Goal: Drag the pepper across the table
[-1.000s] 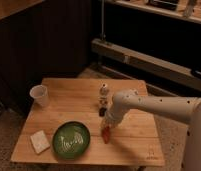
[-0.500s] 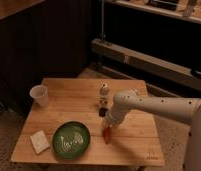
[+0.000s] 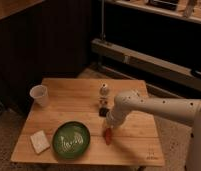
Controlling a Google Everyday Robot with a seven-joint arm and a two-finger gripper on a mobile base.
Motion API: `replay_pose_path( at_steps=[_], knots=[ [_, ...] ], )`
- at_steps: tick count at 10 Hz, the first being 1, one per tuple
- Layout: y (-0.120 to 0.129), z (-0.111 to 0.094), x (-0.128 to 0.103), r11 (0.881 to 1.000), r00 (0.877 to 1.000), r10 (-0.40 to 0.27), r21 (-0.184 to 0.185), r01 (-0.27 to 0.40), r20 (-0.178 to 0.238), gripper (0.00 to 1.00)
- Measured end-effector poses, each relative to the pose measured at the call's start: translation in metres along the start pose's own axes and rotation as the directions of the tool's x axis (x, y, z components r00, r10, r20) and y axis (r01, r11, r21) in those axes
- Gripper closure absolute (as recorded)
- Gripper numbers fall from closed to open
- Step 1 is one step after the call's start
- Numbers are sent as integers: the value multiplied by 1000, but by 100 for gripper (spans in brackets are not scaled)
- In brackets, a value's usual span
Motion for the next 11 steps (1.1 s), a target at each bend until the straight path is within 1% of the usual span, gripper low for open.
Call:
replay_pose_path(
  at_steps=[11],
  knots=[
    [12, -2, -12, 1000, 1000, -5, -9, 5, 2, 100]
  ],
)
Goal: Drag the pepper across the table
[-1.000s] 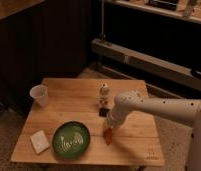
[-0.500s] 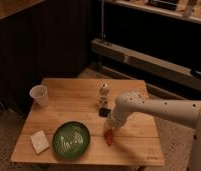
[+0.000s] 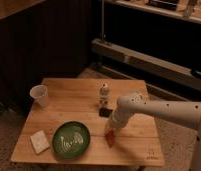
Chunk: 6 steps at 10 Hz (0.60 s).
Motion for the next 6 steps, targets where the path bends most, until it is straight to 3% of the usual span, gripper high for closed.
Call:
replay_pose_path(
  at_steps=[6],
  knots=[
    [4, 0, -6, 1000, 1000, -3, -7, 3, 3, 100]
  ],
)
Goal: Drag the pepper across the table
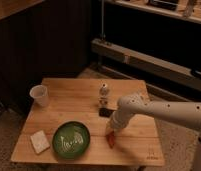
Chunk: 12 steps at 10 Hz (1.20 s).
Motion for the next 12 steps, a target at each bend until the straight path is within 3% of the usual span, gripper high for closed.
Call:
replay_pose_path(
  at_steps=[12],
  knots=[
    [13, -1, -11, 1000, 1000, -5, -10, 5, 3, 100]
  ],
)
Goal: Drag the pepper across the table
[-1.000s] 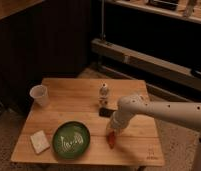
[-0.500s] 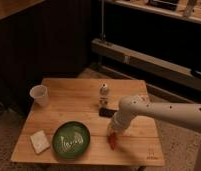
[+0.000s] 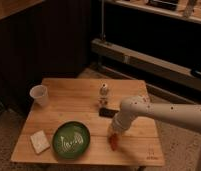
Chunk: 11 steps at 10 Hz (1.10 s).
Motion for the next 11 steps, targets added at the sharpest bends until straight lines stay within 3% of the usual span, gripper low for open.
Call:
replay_pose_path(
  at_steps=[11],
  knots=[
    [11, 1, -6, 1000, 1000, -3, -7, 3, 1, 100]
  ],
)
